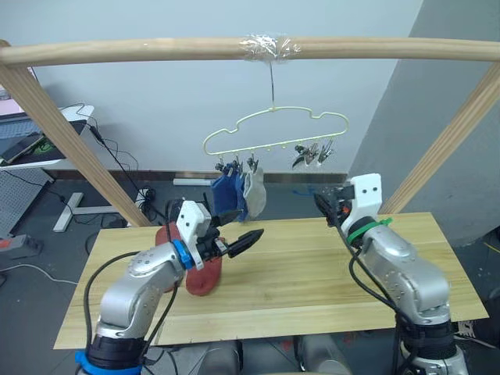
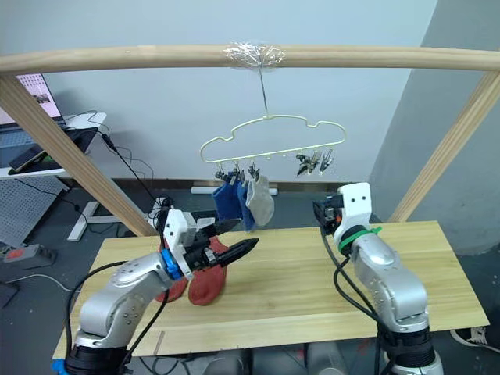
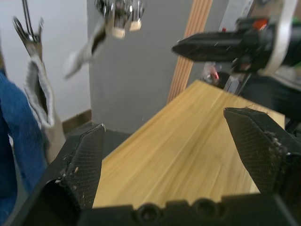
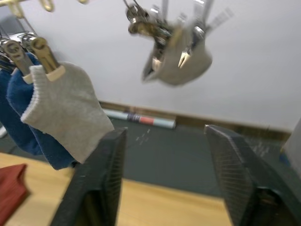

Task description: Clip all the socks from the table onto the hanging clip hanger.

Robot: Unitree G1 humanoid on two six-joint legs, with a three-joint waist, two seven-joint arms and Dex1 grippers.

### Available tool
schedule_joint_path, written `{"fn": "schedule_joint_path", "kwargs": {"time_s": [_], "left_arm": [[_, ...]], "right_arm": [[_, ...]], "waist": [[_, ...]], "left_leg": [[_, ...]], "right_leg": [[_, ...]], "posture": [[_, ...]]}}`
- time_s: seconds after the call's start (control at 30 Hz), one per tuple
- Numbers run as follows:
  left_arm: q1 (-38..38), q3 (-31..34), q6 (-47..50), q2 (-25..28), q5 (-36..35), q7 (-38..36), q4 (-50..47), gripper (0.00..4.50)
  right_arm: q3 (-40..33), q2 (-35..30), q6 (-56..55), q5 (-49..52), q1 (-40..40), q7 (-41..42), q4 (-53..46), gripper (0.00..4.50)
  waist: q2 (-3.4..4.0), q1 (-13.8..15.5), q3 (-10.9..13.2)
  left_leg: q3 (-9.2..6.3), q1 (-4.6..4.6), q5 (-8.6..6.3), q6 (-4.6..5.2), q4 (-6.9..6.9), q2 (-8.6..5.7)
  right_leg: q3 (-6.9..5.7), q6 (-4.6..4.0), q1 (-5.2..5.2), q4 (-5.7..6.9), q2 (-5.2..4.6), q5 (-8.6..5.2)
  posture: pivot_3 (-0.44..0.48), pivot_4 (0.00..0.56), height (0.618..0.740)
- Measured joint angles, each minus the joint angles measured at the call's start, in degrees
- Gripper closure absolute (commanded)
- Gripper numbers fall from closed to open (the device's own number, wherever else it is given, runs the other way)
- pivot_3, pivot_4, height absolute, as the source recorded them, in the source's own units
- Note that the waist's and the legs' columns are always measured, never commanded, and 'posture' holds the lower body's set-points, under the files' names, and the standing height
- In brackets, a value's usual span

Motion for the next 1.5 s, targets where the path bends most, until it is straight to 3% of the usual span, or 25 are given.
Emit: {"fn": "schedule_joint_path", "kwargs": {"time_s": [0.07,0.17,0.8,1.5], "left_arm": [[-0.1,0.5,0.5,0.0,-1.1,1.0,-1.8,0.00],[0.0,1.0,1.1,0.1,-1.7,2.1,-3.2,0.00],[3.1,1.2,1.1,0.5,-3.1,4.8,-7.7,0.00],[3.6,1.5,1.4,0.9,-4.5,6.1,-8.7,0.00]], "right_arm": [[0.3,1.3,-3.2,-2.1,-1.2,-0.5,2.2,2.10],[0.4,2.2,-6.6,-4.6,-3.1,-1.0,5.1,3.15],[-2.6,7.2,-14.5,-8.8,-14.3,-1.5,23.5,3.15],[-4.5,8.8,-15.6,-9.0,-16.2,-2.7,27.8,3.15]], "waist": [[0.00,0.2,0.0],[0.00,0.4,0.0],[-0.01,1.8,0.0],[-0.01,2.2,-0.1]], "left_leg": [[-0.01,-0.01,0.00,0.00,-0.01,0.00],[-0.01,0.00,0.00,-0.01,-0.02,0.00],[0.01,0.05,0.01,-0.01,0.00,-0.01],[0.02,0.12,0.02,-0.02,0.02,0.00]], "right_leg": [[0.00,-0.01,0.00,-0.01,0.00,0.00],[0.00,-0.02,0.00,0.00,0.00,0.01],[0.01,-0.37,0.02,0.07,0.01,0.22],[0.03,-0.40,0.07,0.12,0.03,0.23]], "posture": [[-0.063,0.105,0.740],[-0.056,0.103,0.740],[0.002,0.090,0.740],[0.006,0.091,0.740]]}}
